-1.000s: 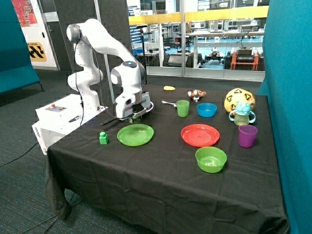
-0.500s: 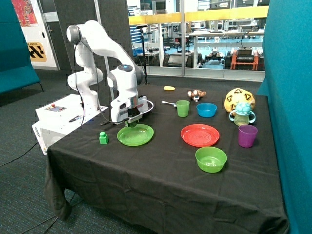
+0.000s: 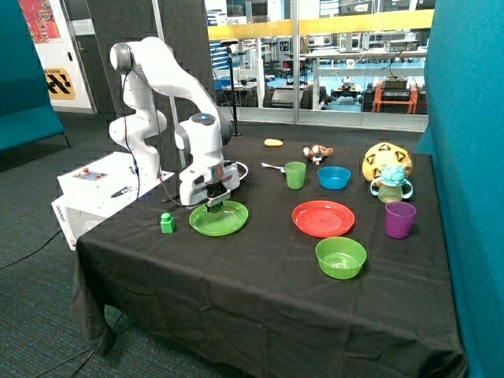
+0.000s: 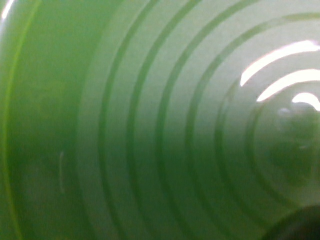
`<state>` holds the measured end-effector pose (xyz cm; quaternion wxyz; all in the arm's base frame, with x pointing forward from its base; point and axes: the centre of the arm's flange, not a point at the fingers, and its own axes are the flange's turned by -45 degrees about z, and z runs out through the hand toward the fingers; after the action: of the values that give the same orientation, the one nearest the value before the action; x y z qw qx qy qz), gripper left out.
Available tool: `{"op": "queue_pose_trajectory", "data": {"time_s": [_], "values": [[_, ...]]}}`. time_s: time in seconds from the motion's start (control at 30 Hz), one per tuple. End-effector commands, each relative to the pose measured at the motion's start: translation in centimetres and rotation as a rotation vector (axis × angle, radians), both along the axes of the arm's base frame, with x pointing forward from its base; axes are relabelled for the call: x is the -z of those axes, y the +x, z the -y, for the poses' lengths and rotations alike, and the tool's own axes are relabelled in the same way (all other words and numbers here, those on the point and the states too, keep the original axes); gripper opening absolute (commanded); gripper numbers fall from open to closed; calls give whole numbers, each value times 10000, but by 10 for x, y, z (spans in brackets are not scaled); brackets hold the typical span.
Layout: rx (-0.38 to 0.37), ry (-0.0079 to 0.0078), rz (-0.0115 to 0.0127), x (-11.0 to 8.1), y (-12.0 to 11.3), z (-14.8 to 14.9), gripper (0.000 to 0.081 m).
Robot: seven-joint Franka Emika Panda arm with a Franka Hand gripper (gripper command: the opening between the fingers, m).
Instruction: Cook the capsicum and place it on a plate
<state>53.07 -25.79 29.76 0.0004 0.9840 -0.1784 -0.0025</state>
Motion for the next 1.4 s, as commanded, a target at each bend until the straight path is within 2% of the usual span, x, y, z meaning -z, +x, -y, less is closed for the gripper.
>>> {"op": "queue_pose_trajectory", "data": {"time_s": [0.0,0.17,0.73,0.9,1.17,1.37], "values": [[-206,0,50,12,0,-6,570],[-292,0,50,13,1,-6,624],[-326,0,50,14,1,1,725],[-400,1,50,15,1,-2,801],[-123,0,50,14,1,-18,808],[-189,0,50,11,4,-27,808]]}}
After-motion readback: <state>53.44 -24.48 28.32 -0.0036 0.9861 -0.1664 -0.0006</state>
